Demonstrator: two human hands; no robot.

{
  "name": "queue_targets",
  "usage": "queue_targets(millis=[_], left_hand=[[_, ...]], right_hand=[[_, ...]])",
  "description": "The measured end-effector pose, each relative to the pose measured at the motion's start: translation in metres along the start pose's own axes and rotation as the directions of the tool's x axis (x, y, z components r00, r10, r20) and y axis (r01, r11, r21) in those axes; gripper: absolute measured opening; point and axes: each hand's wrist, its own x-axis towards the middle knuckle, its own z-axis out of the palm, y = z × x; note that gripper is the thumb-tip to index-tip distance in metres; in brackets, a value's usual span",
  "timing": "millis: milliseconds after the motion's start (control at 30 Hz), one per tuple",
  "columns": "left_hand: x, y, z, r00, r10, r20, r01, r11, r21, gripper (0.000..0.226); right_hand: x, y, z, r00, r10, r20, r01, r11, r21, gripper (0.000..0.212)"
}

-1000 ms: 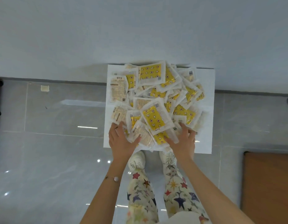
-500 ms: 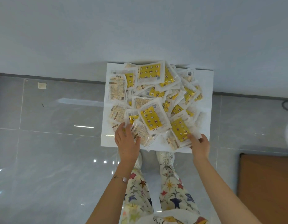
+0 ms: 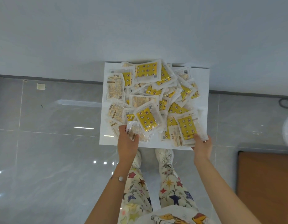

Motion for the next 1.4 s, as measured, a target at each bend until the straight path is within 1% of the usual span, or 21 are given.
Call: queue_targets(millis=[67,133,200,267,333,400,467,533,633,767,900,967,1033,1100,1200,1300,1400], left_hand=[[0.0,-0.002,-0.006,1.0,-0.029,-0.002,0.029,0.999,-0.039,0.047],[0.001,-0.006,-0.011,0.997,-0.079,0.022,0.08,0.992,-0.098,0.042],[0.002,-0.008,-0.016,0.989,-0.137,0.059,0.146,0.967,-0.208,0.038],[0.002,-0.008,-0.02,0.983,-0.17,0.064,0.181,0.936,-0.302,0.032],[0.001,-0.005,-0.024,0.981,-0.191,0.04,0.192,0.902,-0.386,0.028],[0.002,-0.004,-0.028,0.978,-0.207,0.005,0.183,0.855,-0.486,0.031],[0.002,-0.002,-0.032,0.974,-0.225,-0.027,0.167,0.791,-0.588,0.035],[0.003,0.0,-0.036,0.967,-0.247,-0.064,0.144,0.736,-0.661,0.036],[0.006,0.003,-0.041,0.958,-0.259,-0.121,0.1,0.699,-0.708,0.039],[0.008,0.002,-0.05,0.938,-0.287,-0.192,0.061,0.686,-0.725,0.035],[0.0,0.008,-0.073,0.944,-0.273,-0.185,0.063,0.7,-0.711,0.037],[-0.01,0.019,-0.089,0.957,-0.232,-0.172,0.048,0.715,-0.697,0.038],[-0.021,0.033,-0.106,0.97,-0.186,-0.159,0.026,0.725,-0.688,0.037],[-0.034,0.049,-0.125,0.976,-0.157,-0.15,0.008,0.719,-0.695,0.035],[-0.058,0.073,-0.156,0.98,-0.118,-0.157,-0.032,0.694,-0.72,0.039],[-0.089,0.095,-0.193,0.973,-0.105,-0.204,-0.087,0.656,-0.75,0.039],[-0.125,0.107,-0.229,0.956,-0.118,-0.268,-0.14,0.62,-0.772,0.037]], right_hand=[[-0.003,-0.003,-0.001,1.0,0.004,-0.017,-0.003,1.0,0.019,0.024],[-0.005,-0.007,-0.002,1.0,0.014,-0.006,-0.014,0.999,0.035,0.03],[-0.008,-0.011,-0.002,1.0,0.007,0.026,-0.008,0.999,0.046,0.034],[-0.011,-0.013,-0.002,1.0,-0.015,0.02,0.015,0.999,0.036,0.032],[-0.013,-0.015,-0.003,0.999,-0.03,-0.013,0.03,0.998,0.048,0.028],[-0.015,-0.017,-0.003,1.0,-0.009,-0.019,0.011,0.995,0.101,0.027],[-0.017,-0.018,-0.003,1.0,0.022,0.011,-0.023,0.986,0.166,0.03],[-0.02,-0.019,0.0,0.998,0.03,0.055,-0.04,0.979,0.2,0.028],[-0.026,-0.018,0.006,0.992,0.022,0.122,-0.047,0.977,0.21,0.026],[-0.036,-0.018,0.013,0.985,0.0,0.173,-0.034,0.98,0.195,0.027],[-0.05,-0.037,0.012,0.97,-0.049,0.239,0.014,0.989,0.149,0.031],[-0.064,-0.056,0.012,0.949,-0.081,0.303,0.043,0.991,0.129,0.034],[-0.081,-0.08,0.013,0.924,-0.117,0.365,0.081,0.99,0.114,0.034],[-0.1,-0.107,0.014,0.893,-0.157,0.421,0.13,0.987,0.093,0.032],[-0.133,-0.146,0.015,0.841,-0.214,0.498,0.218,0.975,0.051,0.032],[-0.172,-0.183,0.015,0.769,-0.279,0.576,0.334,0.943,0.01,0.036],[-0.214,-0.213,0.015,0.684,-0.317,0.657,0.434,0.901,-0.017,0.031]])
